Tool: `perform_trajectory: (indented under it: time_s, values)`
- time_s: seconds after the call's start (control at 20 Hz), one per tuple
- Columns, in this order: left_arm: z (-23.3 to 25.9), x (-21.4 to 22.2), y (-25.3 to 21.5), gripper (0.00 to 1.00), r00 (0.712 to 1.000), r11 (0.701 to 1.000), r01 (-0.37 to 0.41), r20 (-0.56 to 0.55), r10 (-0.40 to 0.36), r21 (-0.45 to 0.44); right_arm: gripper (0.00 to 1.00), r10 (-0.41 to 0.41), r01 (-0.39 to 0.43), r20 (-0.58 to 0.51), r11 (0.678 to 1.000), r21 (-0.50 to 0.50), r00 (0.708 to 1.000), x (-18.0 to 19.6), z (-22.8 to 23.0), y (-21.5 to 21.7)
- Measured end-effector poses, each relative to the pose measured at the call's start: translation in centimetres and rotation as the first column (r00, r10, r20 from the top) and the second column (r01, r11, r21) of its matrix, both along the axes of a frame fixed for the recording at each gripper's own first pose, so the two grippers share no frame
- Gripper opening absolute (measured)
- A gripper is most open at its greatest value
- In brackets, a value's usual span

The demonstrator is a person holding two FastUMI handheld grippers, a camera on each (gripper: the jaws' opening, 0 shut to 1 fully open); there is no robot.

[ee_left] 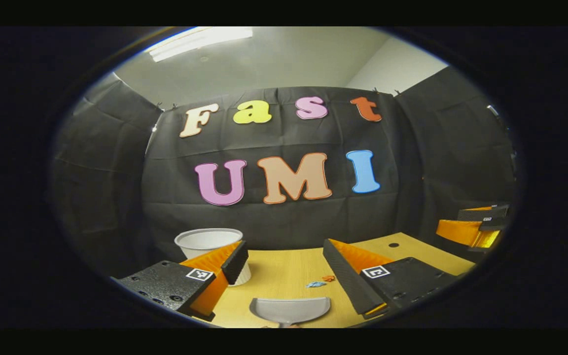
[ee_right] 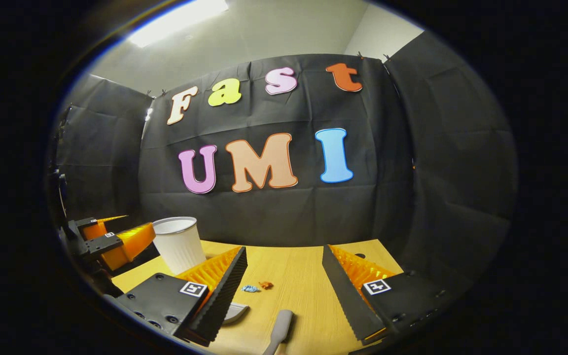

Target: Pick up the small broom and dustpan from the desktop, sweep the trash into the dustpan with the broom, and then empty the trash into the garbage bin.

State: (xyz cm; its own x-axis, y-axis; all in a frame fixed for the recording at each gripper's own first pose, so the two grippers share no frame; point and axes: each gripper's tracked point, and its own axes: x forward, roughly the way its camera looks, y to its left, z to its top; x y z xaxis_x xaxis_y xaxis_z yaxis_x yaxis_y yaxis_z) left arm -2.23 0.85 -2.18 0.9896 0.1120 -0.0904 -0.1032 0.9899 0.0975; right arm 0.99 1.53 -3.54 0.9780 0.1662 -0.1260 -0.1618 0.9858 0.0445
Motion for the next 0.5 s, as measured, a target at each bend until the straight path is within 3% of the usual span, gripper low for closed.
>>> perform_trajectory:
  time_s: [0.35, 0.5]
  values:
    - [-4.1, -1.9, -0.2, 0.94, 0.989, 0.998, -0.05, -0.139, 0.055, 0.039, 0.98, 0.124, -0.132, -0.135, 0.99, -0.049, 0.983, -0.3, -4.5, 0.6]
    - [-8.5, -3.1, 0.0, 0.94, 0.964, 0.999, -0.044, -0.263, 0.045, 0.012, 0.96, 0.147, -0.168, -0.25, 0.983, -0.067, 0.957, -0.7, -7.9, 1.1]
